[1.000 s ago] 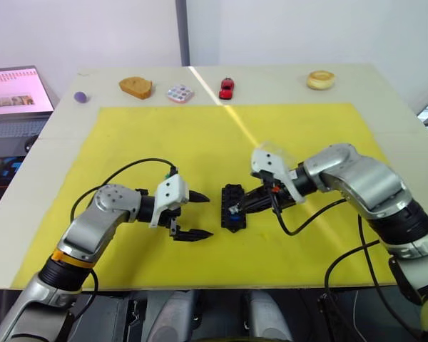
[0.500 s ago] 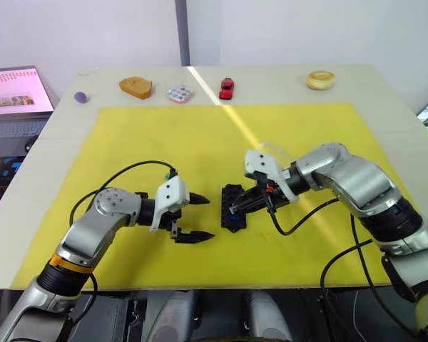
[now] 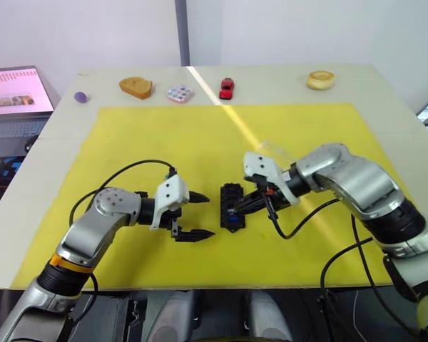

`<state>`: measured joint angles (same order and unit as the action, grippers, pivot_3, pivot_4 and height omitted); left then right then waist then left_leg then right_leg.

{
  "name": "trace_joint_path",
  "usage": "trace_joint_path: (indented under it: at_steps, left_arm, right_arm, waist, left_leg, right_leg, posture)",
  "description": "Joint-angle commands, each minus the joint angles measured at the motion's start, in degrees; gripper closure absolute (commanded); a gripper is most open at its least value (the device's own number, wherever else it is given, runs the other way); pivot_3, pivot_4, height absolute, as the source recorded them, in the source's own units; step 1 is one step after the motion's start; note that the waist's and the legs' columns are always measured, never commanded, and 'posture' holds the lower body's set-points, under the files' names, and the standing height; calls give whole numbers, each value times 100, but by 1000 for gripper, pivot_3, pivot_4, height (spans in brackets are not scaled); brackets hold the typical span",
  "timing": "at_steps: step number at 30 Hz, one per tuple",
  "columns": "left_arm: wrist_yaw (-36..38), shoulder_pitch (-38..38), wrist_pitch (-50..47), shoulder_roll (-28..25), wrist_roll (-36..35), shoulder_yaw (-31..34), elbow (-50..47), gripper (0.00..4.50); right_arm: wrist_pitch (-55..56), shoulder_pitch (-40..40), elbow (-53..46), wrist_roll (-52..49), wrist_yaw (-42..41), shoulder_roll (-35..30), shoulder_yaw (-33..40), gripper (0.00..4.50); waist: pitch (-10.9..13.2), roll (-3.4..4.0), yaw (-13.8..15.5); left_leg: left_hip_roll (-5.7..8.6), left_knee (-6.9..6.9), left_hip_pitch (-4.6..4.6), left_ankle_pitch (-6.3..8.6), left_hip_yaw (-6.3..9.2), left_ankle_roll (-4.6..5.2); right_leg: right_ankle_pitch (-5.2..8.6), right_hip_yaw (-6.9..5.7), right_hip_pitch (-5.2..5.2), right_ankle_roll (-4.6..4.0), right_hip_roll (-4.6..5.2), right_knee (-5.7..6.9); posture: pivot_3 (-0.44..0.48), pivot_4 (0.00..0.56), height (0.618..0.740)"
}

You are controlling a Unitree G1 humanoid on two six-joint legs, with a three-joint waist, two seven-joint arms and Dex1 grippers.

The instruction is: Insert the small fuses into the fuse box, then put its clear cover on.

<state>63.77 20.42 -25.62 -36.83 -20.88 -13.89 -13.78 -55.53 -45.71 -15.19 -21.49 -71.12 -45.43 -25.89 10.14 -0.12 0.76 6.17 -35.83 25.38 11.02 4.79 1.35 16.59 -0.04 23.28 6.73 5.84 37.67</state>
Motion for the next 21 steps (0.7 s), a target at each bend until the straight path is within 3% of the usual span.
trace_joint_path:
  at_steps: [1, 12, 16, 21]
  left_arm:
    - [24, 36, 54, -2, -40, 77, -104, 0]
    - [109, 84, 66, -27, -25, 64, -63, 0]
    - [140, 109, 74, -27, -7, 62, -50, 0]
    - [151, 140, 96, -1, 18, 40, -26, 0]
  right_arm:
    - [185, 114, -200, 18, 130, -66, 247, 4466]
    - [208, 311, -286, -235, 336, -64, 658, 4466]
    - [-666, 218, -452, -930, 262, 3, 935, 4466]
    - [-669, 178, -149, -426, 590, -81, 347, 4466]
  waist:
    - [0, 0, -8]
    - [0, 0, -7]
    - [0, 0, -9]
    - [0, 0, -11]
  left_leg:
    - [1, 0, 0, 0, 0, 0]
    - [0, 0, 1, 0, -1, 1]
    - [0, 0, 2, 0, -1, 1]
    - [-1, 0, 2, 0, -1, 1]
  right_leg:
    - [0, 0, -1, 0, 1, 0]
    - [0, 1, -3, 0, 0, 1]
    - [0, 1, -7, 0, 0, 1]
    - [0, 1, -5, 0, 0, 1]
  posture:
    - [0, 150, 740]
    - [0, 150, 740]
    - [0, 150, 740]
    - [0, 150, 740]
